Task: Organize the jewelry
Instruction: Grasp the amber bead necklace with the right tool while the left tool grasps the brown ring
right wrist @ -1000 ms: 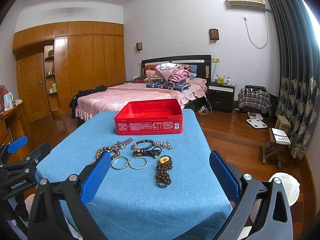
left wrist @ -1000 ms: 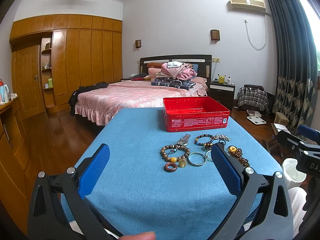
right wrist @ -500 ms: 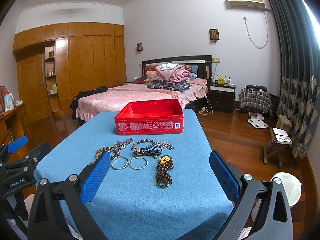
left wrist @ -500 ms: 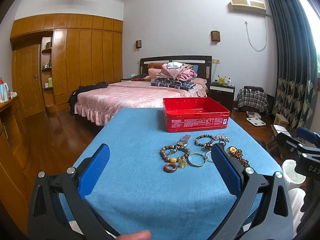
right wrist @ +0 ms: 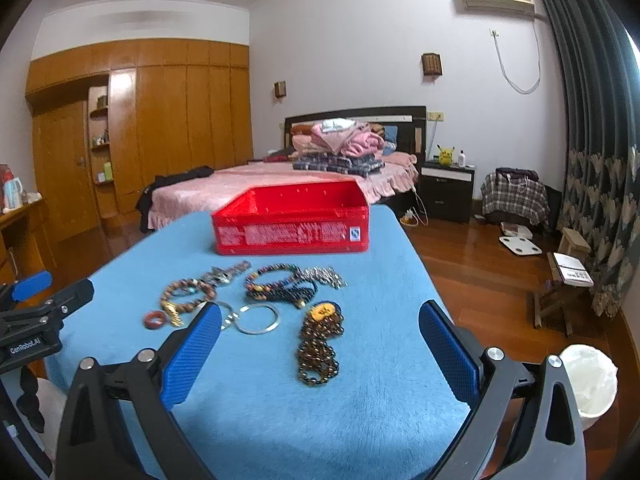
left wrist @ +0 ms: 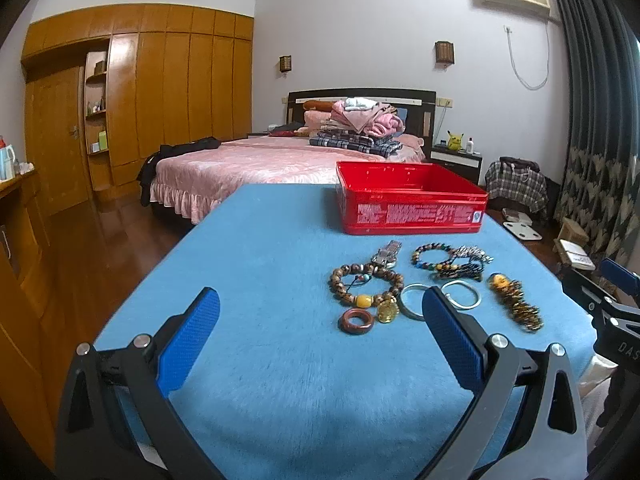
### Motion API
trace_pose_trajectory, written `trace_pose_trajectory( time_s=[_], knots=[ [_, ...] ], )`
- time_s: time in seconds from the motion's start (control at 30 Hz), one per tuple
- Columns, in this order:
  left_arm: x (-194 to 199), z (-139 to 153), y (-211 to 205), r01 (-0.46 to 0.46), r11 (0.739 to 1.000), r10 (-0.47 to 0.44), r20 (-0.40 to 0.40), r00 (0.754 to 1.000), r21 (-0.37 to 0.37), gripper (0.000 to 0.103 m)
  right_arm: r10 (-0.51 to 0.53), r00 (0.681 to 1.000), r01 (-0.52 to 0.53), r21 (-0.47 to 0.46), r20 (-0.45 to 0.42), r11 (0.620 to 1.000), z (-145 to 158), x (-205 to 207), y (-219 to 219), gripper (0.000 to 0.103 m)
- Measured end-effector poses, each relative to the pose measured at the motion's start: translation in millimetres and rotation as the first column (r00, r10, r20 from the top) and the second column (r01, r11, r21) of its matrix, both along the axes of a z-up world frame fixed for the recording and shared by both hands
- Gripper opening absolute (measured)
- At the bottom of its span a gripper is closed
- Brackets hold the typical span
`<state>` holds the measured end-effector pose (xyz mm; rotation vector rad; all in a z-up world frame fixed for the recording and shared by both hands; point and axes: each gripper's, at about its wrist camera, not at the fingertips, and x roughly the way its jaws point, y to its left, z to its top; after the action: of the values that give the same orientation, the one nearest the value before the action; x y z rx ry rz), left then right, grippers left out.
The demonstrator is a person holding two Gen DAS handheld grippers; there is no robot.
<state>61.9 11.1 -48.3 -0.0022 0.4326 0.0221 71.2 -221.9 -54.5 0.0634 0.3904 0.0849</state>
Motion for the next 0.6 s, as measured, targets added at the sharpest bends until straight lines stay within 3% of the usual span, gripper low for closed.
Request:
trace_pose_trajectory(
  time_s=[0.2,0.3,0.37,0.43,0.6],
  knots=[
    [21.2,-20.8,-3.9,0.019,1.0,-0.02,-0.029,0.999,-0.024,0.098,0.0,1.0,0.0,0.007,-0.029,1.0,-21.2,21.7,-2.0,0.096],
    [31.0,-30.1,-6.9,0.021,1.0,-0.021,-0.039,0.999,-0.014,0.097,0.004,0.998,-0.004,0.008,-0.06,1.0,-32.1,34.4,-3.6,0.088],
    [38.6,-38.1,-7.3,0.028,1.0,-0.028,-0.057,0.998,-0.015,0.092,0.016,0.996,-0.015,0.012,-0.088,1.0,-40.3,43.4,-3.5,0.079],
    [43.9,-43.7,-6.7,0.03,0.999,-0.031,-0.074,0.997,-0.016,0.077,0.018,0.995,-0.017,0.01,-0.101,1.0,-45.0,46.9,-4.4,0.076],
    [52.6,-53.6,-4.4,0.032,0.999,-0.036,-0.09,0.995,-0.042,0.076,0.025,0.992,-0.026,-0.004,-0.122,1.0,-55.2,56.5,-0.8,0.065]
  ],
)
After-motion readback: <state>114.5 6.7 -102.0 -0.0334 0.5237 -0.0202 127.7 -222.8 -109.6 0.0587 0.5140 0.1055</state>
